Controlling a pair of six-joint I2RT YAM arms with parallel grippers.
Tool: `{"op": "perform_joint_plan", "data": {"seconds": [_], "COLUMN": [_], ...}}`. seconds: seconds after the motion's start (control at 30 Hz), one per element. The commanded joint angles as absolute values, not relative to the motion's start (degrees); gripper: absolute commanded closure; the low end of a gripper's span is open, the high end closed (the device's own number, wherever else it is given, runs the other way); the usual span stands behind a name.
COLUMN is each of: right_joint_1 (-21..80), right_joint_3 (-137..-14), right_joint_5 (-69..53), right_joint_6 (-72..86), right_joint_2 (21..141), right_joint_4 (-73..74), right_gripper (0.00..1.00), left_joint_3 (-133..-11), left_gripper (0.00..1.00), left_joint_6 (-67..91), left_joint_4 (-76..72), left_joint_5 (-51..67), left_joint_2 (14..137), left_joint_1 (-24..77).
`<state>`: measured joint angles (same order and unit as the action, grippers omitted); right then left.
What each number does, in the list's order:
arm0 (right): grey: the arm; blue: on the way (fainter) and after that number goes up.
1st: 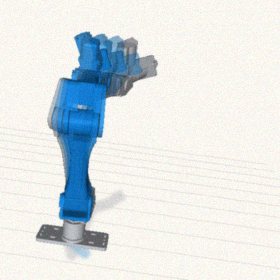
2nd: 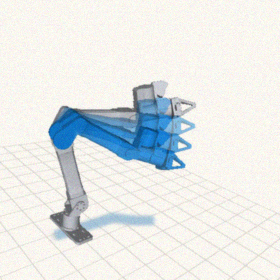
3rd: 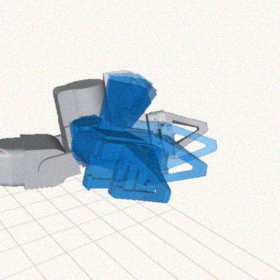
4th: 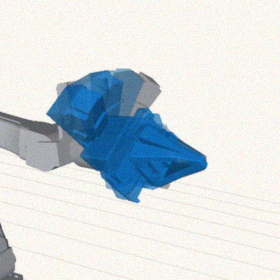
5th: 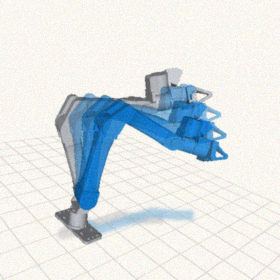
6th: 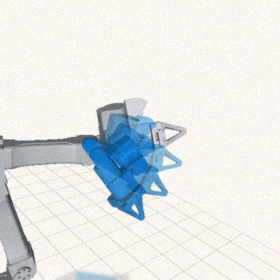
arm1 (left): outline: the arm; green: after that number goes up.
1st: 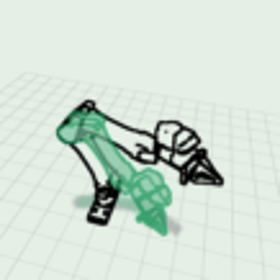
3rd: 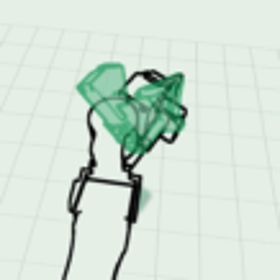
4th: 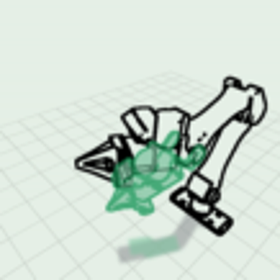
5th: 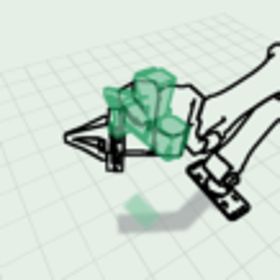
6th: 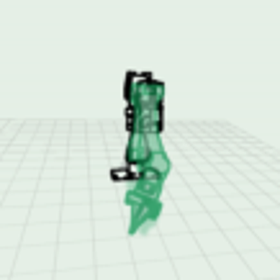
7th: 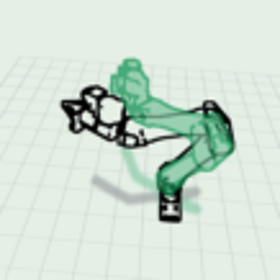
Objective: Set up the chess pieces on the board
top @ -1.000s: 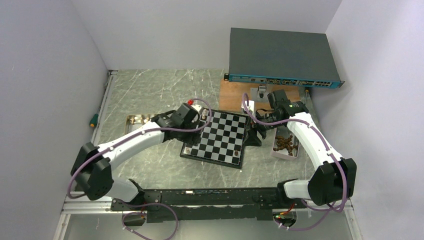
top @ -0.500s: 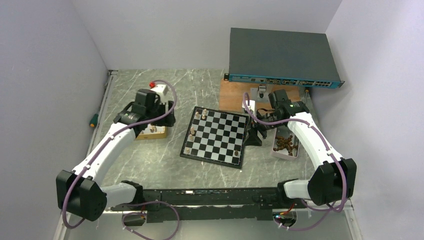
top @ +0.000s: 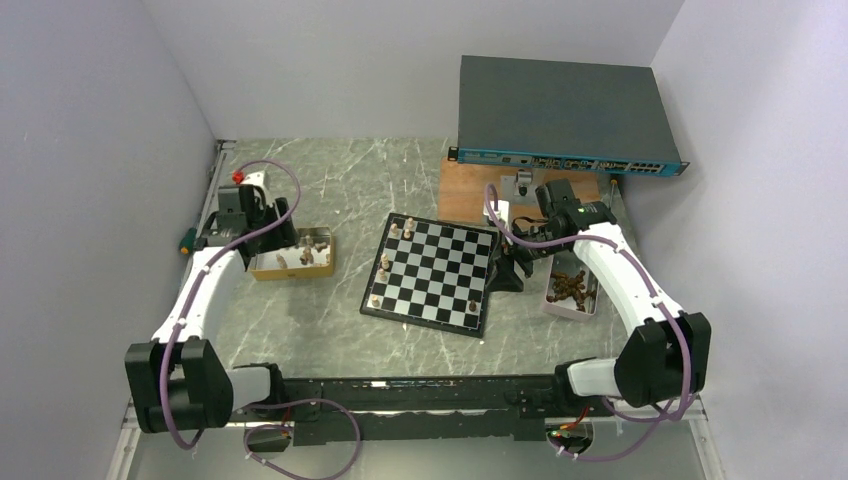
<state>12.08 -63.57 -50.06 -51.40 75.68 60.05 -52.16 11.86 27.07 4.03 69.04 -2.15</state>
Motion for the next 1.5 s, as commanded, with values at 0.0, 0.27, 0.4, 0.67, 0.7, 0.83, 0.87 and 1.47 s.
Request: {"op": "perform_joint_plan", "data": {"seconds": [0.0, 0.27, 0.4, 0.67, 0.7, 0.83, 0.87, 1.47], "right_joint_1": [11.8, 11.8, 11.8, 11.8, 11.8, 11.7, 11.8, 11.8], "right_joint_3": [-65.1, -65.0, -65.1, -65.1, -65.1, -65.1, -65.1, -65.3], "right_joint_5": [-52.6, -52.1, -52.1, -51.9, -51.9, -51.8, -51.8, -51.6], "right_joint_6": [-51.7, -50.6, -50.4, -50.4, -50.4, -50.4, -50.3, -50.1], "right_joint_2": [76.0, 76.4, 76.6, 76.9, 76.9, 77.1, 77.1, 77.6], "right_joint_4": [59.8, 58.9, 58.8, 58.8, 58.7, 58.7, 58.7, 58.6], "right_gripper": [0.27, 0.27, 0.27, 0.27, 0.27, 0.27, 0.27, 0.27], "left_joint_3": [-51.8, -51.2, -51.3, -51.9, -51.9, -52.1, -52.3, -53.8], "left_gripper": [0.31, 0.32, 0.38, 0.46, 0.47, 0.55, 0.57, 0.58], "left_joint_6": [13.3, 14.9, 15.5, 16.2, 16.2, 16.7, 16.8, 17.6], "left_joint_4": [23.4, 21.6, 21.3, 21.2, 21.3, 21.7, 21.9, 22.3], "left_joint_5": [6.0, 6.8, 6.4, 5.7, 5.4, 3.2, 2.8, 1.4], "left_joint_2": [71.1, 73.8, 75.1, 77.8, 78.3, 80.8, 81.6, 85.6], "left_joint_1": [-5.8, -8.0, -8.5, -8.7, -8.8, -8.9, -8.9, -8.9]}}
